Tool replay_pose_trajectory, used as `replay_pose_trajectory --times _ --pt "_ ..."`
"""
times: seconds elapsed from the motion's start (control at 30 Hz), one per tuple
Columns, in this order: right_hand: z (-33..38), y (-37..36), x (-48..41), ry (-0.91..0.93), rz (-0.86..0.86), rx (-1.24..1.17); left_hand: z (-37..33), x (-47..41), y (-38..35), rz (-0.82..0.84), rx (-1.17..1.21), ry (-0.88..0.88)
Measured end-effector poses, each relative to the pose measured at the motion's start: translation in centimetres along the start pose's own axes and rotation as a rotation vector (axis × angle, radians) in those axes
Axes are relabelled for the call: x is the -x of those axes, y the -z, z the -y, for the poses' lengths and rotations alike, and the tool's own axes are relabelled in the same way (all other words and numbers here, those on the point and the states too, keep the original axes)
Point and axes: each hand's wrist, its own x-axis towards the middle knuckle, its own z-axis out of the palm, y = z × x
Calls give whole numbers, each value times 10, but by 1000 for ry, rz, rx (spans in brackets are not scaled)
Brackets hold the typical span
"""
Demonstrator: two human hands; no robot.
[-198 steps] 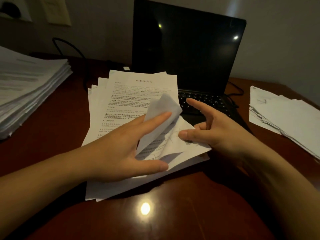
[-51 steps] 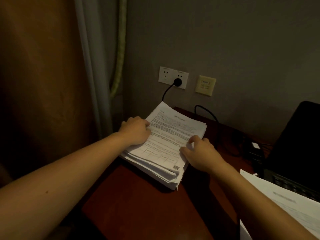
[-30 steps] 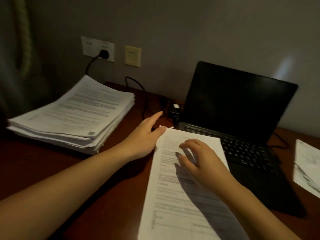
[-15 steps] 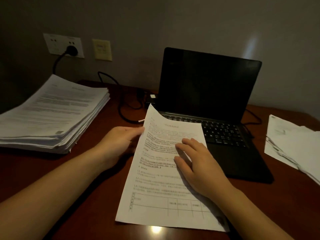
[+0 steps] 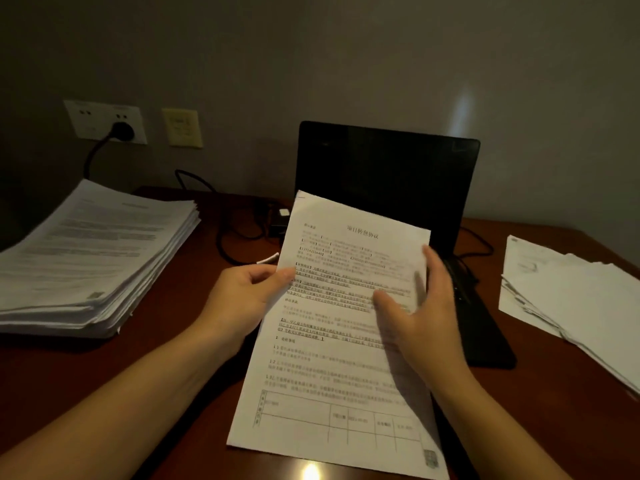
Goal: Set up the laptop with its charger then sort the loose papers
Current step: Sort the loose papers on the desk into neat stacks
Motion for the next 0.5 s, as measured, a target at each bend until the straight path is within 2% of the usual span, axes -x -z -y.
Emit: replay_pose_trajectory --times 0.07,0.17,0.23,0.4,0.5 --pt "6 10 -6 -155 -15 -169 -4 -1 -2 -34 71 -9" --pt "13 17 -17 -357 189 -379 -13 -6 -1 -110 144 -32" --pt "19 15 -21 -375 259 -408 -20 -9 3 -147 145 -54" --pt "43 -8 -44 -367 174 -469 -37 -22 23 -73 10 -118" --pt "64 -32 -59 -349 186 -481 -45 -34 47 -97 -56 -137"
